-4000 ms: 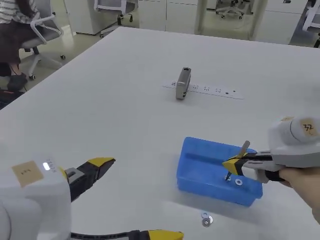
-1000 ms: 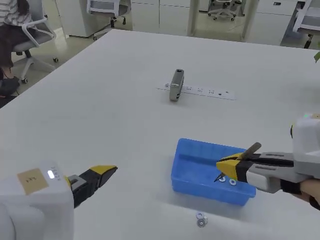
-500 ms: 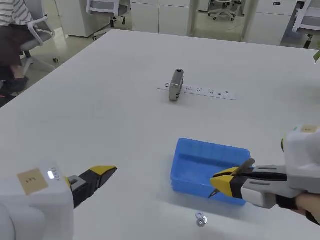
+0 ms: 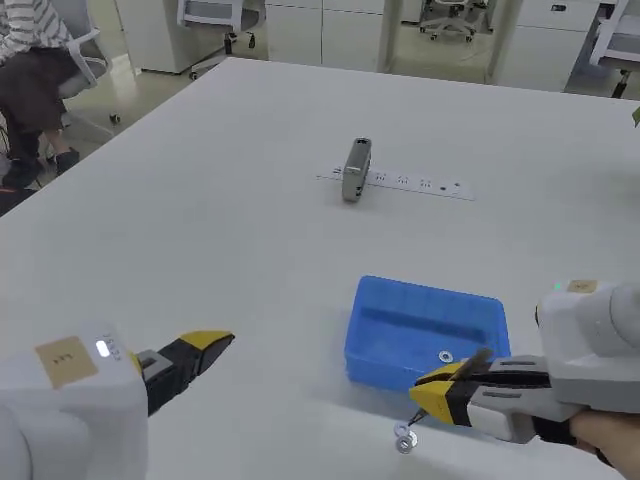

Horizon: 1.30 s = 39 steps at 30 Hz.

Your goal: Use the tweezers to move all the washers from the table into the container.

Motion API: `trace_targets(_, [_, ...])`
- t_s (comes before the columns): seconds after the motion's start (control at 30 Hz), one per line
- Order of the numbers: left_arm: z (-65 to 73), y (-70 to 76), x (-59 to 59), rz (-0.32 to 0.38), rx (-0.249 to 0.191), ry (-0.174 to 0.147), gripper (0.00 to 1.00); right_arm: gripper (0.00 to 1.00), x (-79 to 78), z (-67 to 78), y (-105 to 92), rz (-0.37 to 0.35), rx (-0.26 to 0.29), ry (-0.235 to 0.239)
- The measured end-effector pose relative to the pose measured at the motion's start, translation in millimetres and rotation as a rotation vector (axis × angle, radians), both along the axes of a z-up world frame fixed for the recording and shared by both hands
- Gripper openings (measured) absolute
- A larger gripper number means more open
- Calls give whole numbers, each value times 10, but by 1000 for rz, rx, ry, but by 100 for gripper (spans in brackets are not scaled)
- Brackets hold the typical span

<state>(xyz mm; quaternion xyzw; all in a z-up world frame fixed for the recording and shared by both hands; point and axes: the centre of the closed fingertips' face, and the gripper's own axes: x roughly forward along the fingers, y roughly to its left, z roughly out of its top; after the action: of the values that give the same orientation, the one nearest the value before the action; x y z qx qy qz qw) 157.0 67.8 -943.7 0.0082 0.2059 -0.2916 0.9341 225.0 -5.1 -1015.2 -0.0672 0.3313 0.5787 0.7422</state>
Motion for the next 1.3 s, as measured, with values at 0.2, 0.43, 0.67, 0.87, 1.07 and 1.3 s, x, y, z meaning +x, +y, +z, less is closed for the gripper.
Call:
trace_targets(0.2, [-11,4,-5,0,2,3,97,4,-53,-70,25,21,-20,11])
trace_targets(0.43, [-18,7,-6,1,2,5,97,4,-78,-169,27,32,-41,25])
trace_targets(0.67, [-29,13,-8,1,2,8,97,4,-115,-236,46,60,-71,16])
trace_targets(0.87, [-32,19,-8,4,0,9,97,4,-126,-250,47,76,-91,-5])
trace_targets(1.07, [-36,13,-9,-1,1,10,97,4,-129,-276,28,95,-120,-28])
trace_targets(1.3, [-31,3,-7,-5,1,9,97,4,-178,-296,44,123,-138,-44])
